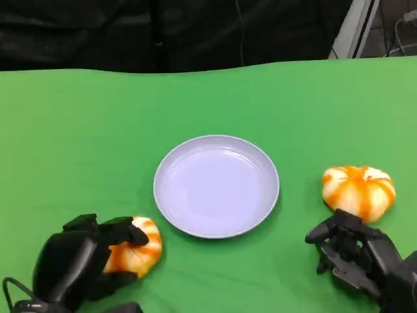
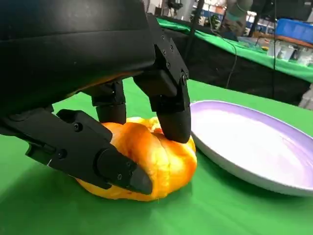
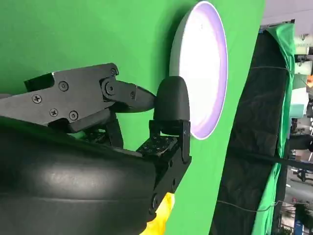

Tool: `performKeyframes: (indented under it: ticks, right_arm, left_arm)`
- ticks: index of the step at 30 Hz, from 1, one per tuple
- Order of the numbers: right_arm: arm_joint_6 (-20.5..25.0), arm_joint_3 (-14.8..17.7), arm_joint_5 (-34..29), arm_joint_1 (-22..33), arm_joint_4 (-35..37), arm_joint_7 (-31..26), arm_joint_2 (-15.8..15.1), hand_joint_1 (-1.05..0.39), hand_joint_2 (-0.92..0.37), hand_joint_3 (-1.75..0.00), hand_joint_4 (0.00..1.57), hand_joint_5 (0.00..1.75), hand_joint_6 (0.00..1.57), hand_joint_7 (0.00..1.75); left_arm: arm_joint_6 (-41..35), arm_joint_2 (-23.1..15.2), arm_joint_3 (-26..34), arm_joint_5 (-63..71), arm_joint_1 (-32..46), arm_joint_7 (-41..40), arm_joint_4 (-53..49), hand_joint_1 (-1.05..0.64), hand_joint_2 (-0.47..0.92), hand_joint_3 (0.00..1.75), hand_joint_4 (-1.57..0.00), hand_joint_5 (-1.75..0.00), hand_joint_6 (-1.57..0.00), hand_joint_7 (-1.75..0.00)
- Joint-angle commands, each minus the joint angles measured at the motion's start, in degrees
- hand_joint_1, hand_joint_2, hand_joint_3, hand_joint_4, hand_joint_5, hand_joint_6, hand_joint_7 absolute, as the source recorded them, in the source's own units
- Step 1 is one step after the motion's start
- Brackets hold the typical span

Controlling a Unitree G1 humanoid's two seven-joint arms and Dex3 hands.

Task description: Grasp the bread from the table and place it into the plate.

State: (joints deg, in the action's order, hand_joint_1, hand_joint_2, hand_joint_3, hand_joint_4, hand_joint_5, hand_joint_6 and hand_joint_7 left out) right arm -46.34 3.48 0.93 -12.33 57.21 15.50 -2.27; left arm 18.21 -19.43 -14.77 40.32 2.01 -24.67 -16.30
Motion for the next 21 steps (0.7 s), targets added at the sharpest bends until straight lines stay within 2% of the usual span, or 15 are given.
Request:
performKeyframes:
  ticks: [1,2,3,5,10,16,17,19,21]
  right_arm:
    - [0.08,0.03,0.05,0.06,0.27,-0.27,-0.51,-0.25,-0.92,-0.49,0.60,1.75,0.66,1.24]
    - [-0.05,0.03,-0.01,-0.03,0.43,-0.35,-0.50,-0.25,-0.92,-0.49,0.59,1.75,0.66,1.24]
    - [-0.14,0.03,-0.04,-0.10,0.55,-0.42,-0.50,-0.24,-0.92,-0.49,0.60,1.75,0.67,1.24]
    - [0.12,0.09,0.08,-0.15,0.56,-0.45,-0.39,-0.24,-0.92,-0.49,0.60,1.75,0.67,1.24]
    - [-0.23,0.02,0.01,-0.12,0.58,-0.40,-0.44,-0.24,-0.92,-0.50,0.59,1.75,0.67,1.24]
    - [-0.31,0.00,-0.01,-0.13,0.61,-0.39,-0.46,-0.24,-0.92,-0.50,0.59,1.75,0.66,1.25]
    - [-0.35,0.00,-0.10,-0.31,0.93,-0.53,-0.45,-0.24,-0.92,-0.50,0.59,1.75,0.66,1.25]
    - [-0.42,-0.02,-0.26,-0.58,1.41,-0.76,-0.42,-0.24,-0.92,-0.50,0.60,1.75,0.67,1.25]
    - [-0.37,-0.06,-0.25,-0.62,1.50,-0.83,-0.38,-0.24,-0.92,-0.50,0.61,1.75,0.67,1.25]
  left_arm:
    - [-0.78,-1.35,1.82,0.45,1.22,-0.87,3.36,-0.18,0.88,0.23,-0.80,-1.75,-0.88,-1.16]
    - [-1.33,-1.61,2.47,0.38,1.75,-0.24,5.20,-0.18,0.88,0.23,-0.80,-1.75,-0.88,-1.16]
    - [-1.79,-1.80,2.95,0.33,2.16,0.24,6.60,-0.16,0.84,0.28,-0.80,-1.74,-0.94,-1.04]
    - [-2.80,-2.13,3.83,0.41,2.94,0.94,9.41,-0.16,0.75,0.44,-0.80,-1.74,-0.99,-0.94]
    - [-4.17,-2.02,4.73,0.41,4.05,1.91,12.77,-0.15,0.66,0.58,-0.82,-1.72,-1.01,-0.92]
    - [-4.69,-1.99,4.76,0.38,4.30,2.23,13.47,-0.15,0.64,0.63,-0.83,-1.72,-1.02,-0.91]
    - [-5.22,-2.13,5.92,0.32,4.55,2.63,17.18,-0.15,0.64,0.63,-0.83,-1.72,-1.02,-0.91]
    - [-6.13,-2.12,7.51,0.21,4.89,3.58,22.34,-0.14,0.52,0.87,-0.87,-1.67,-1.08,-0.82]
    - [-6.70,-1.71,7.97,0.41,4.87,4.44,24.30,-0.14,0.48,0.95,-0.89,-1.65,-1.10,-0.79]
